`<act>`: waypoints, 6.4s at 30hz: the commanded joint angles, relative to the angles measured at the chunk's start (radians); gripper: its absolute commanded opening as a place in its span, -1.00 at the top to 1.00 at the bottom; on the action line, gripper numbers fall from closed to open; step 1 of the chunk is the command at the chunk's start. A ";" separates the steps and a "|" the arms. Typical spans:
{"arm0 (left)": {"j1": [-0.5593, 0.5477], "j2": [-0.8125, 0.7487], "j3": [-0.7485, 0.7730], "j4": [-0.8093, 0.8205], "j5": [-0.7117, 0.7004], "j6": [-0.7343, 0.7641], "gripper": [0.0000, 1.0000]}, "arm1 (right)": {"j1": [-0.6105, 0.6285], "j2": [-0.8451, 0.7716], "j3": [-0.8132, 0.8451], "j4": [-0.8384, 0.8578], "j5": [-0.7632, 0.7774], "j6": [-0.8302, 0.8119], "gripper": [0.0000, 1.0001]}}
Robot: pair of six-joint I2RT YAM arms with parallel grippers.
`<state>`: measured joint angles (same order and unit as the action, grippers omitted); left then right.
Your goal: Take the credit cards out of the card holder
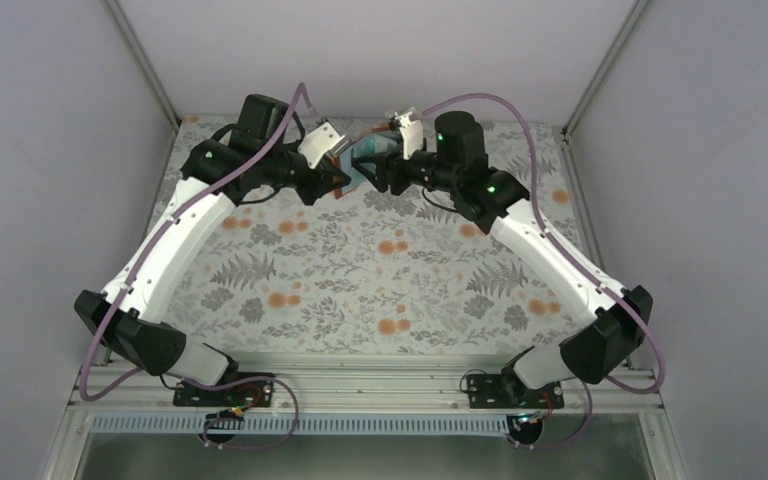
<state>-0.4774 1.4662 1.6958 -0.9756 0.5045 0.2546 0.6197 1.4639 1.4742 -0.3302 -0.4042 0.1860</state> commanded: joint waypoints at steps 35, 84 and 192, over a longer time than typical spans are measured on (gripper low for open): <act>-0.014 -0.131 -0.029 -0.119 0.198 0.253 0.95 | -0.186 -0.256 -0.201 -0.186 -0.445 -0.520 -0.99; 0.037 -0.170 0.035 -0.284 0.514 0.497 0.68 | -0.187 -0.316 -0.222 -0.202 -0.706 -0.596 0.92; 0.182 0.187 -0.773 0.561 0.309 -0.255 0.95 | -0.103 0.218 -0.565 0.229 -0.342 0.033 -0.63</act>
<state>-0.2966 1.6192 0.9272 -0.4641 0.7795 -0.0601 0.5472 1.7130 0.9386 -0.1532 -0.6430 0.2565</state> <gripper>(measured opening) 0.049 0.875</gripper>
